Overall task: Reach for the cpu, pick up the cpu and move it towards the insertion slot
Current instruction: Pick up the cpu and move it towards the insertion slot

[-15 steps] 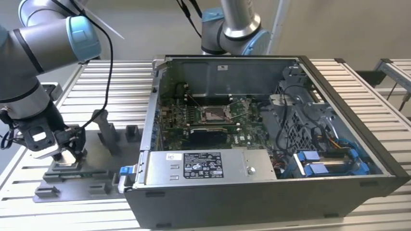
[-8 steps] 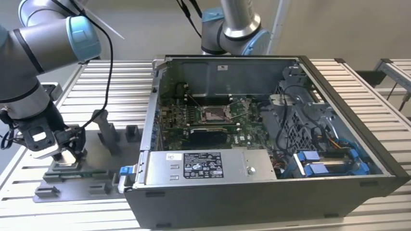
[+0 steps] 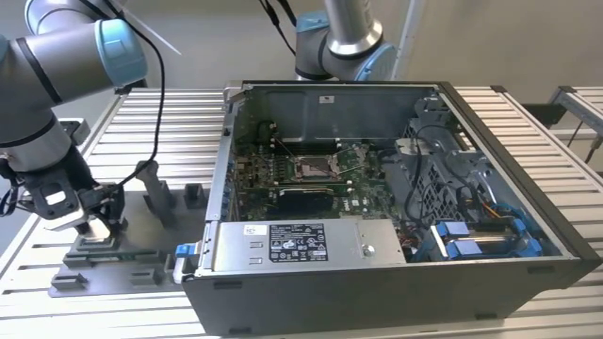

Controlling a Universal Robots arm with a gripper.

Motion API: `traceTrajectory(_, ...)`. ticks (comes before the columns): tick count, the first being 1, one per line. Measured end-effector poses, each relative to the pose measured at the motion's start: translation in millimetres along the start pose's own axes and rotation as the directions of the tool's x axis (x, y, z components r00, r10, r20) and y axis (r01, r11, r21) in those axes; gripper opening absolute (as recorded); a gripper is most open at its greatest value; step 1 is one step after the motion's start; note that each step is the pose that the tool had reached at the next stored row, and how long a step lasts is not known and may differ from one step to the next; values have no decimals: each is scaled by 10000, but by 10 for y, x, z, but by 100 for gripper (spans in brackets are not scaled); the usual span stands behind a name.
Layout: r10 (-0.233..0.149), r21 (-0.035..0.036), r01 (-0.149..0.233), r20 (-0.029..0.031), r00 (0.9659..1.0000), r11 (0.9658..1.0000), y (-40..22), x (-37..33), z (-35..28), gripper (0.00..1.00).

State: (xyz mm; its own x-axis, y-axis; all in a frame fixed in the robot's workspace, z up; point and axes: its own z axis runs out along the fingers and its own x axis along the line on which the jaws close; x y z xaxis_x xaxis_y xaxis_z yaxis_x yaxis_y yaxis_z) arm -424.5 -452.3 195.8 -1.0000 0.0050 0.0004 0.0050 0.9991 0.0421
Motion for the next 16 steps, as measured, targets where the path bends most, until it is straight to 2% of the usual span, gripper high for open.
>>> traceTrajectory(6,0,1,0,-1,10000,10000,10,0,-227,0)
traceTrajectory(12,0,1,0,-1,10000,10000,21,0,-493,0)
traceTrajectory(16,0,5,0,-2,10000,10000,26,0,-628,0)
